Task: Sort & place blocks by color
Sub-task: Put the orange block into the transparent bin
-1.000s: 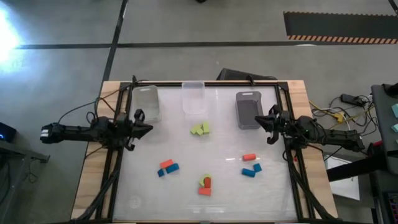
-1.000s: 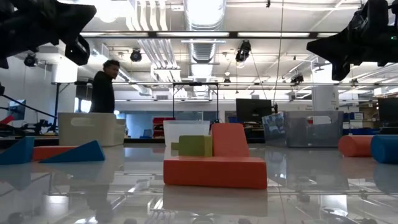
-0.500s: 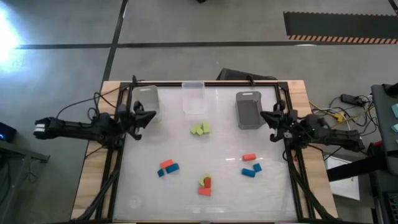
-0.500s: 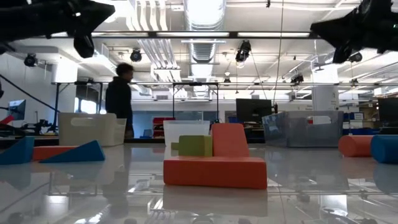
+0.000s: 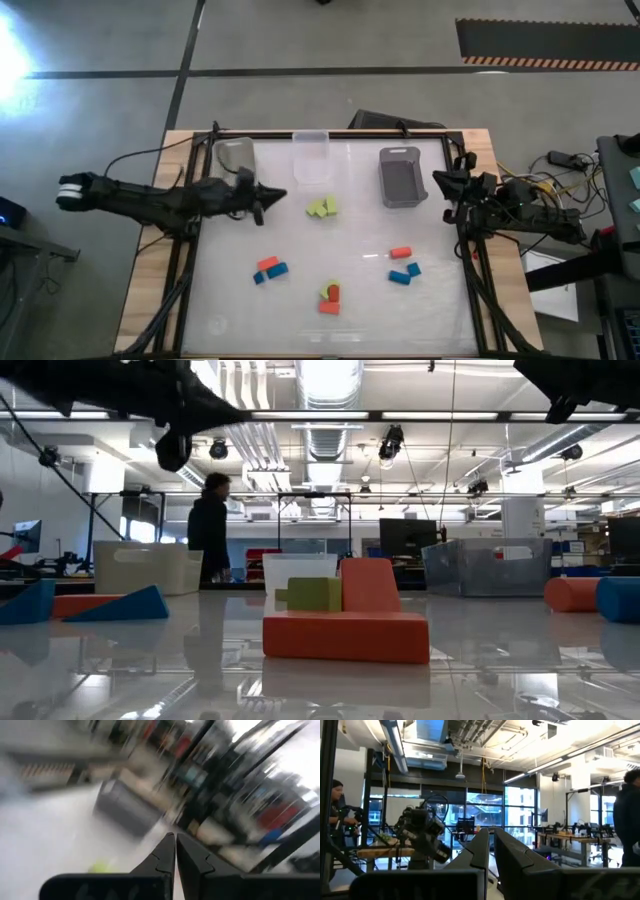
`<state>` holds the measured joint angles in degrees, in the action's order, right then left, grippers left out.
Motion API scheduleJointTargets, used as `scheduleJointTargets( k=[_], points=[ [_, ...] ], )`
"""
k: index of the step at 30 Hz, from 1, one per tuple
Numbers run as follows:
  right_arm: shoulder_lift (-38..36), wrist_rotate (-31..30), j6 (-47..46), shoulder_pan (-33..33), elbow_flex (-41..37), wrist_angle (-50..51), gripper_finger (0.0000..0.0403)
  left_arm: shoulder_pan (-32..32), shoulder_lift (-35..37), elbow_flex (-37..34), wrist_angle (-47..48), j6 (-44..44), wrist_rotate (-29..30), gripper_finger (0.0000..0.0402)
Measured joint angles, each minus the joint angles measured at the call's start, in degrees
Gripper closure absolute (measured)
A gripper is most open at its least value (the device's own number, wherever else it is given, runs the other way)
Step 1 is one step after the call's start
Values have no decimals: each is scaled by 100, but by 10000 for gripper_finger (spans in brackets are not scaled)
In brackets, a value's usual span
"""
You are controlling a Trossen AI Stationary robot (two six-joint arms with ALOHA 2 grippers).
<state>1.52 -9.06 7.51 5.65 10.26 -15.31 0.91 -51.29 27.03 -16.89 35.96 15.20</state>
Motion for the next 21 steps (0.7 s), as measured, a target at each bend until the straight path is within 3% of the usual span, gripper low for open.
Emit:
scheduleJointTargets(
  k=[9, 16, 21],
  points=[
    [11, -2, 153, 0, 7, 3, 385, 779, -1050, 2012, 3832, 1079, -282, 402],
    [11, -2, 153, 0, 9, 26, 385, 1554, -1885, 2882, 4728, 1179, -945, 402],
    [11, -2, 160, 0, 9, 114, 385, 1987, -2315, 2914, 4791, 1170, -1470, 402]
  ],
)
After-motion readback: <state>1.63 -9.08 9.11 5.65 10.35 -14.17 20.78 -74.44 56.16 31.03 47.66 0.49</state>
